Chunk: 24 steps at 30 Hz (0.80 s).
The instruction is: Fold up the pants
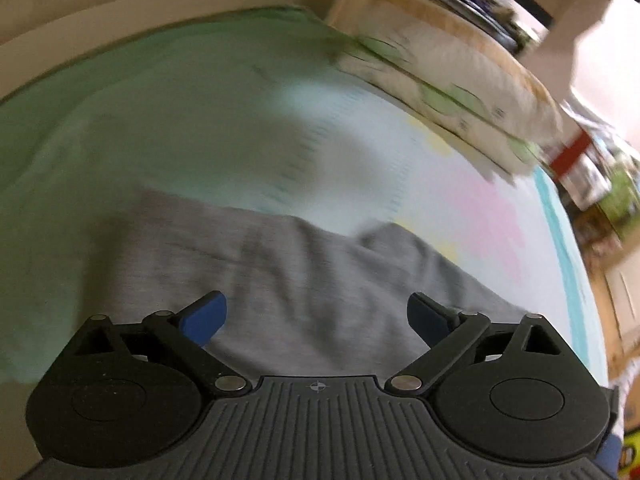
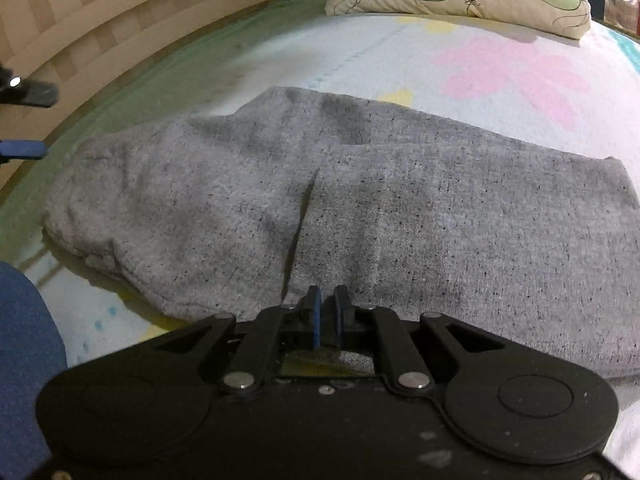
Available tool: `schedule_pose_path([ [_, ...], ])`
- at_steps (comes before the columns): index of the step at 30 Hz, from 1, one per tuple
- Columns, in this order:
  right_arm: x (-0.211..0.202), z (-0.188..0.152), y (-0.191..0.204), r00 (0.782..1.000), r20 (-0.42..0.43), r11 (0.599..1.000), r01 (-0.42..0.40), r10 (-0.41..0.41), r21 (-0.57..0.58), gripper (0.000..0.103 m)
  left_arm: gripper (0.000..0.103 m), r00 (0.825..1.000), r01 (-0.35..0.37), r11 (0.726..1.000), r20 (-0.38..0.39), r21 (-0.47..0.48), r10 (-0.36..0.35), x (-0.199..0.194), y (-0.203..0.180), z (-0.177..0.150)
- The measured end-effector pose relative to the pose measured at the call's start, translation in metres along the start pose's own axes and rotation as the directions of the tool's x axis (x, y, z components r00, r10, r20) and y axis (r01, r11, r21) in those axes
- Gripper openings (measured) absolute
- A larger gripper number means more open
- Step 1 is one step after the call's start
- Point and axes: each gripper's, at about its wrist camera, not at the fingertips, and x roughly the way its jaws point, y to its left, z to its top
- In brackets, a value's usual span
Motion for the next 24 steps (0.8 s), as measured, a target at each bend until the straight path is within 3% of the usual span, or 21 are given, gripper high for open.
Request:
schedule_pose_path([
  [4, 0.006, 0.004, 0.005, 1.0, -0.009, 1.0, 0.007, -0.007, -0.024, 0.009, 0.1, 0.998, -0.05, 0.996, -0.041, -0.071, 0.047, 0.0, 0.037, -0.01],
  [9, 0.009, 0.009, 0.004, 1.0, -0.02, 1.0, 0.005, -0.006, -0.023, 0.009, 0.1, 0.992, -0.066, 0.987, -0.119, -0.145, 0.049, 0.015, 0.069, -0.031],
  [15, 0.014, 0.011, 0.005, 0.999, -0.032, 0.999, 0.006, -0.008, -0.037, 0.009, 0.102, 0.985, -0.018, 0.973, -0.174, -0.229, -0.022, 0.045, 0.098, -0.047],
  [17, 0.015, 0.012, 0.006, 0.999, -0.035, 0.999, 0.008, -0.01, -0.04, 0.009, 0.102, 0.99, -0.009, 0.979, -0.137, -0.202, -0.019, 0.047, 0.096, -0.044],
  [24, 0.017, 0.015, 0.006, 0.999, -0.037, 0.999, 0.012, -0.013, -0.042, 0.009, 0.102, 0.991, 0.019, 0.989, -0.125, -0.148, -0.038, 0.071, 0.09, -0.019],
])
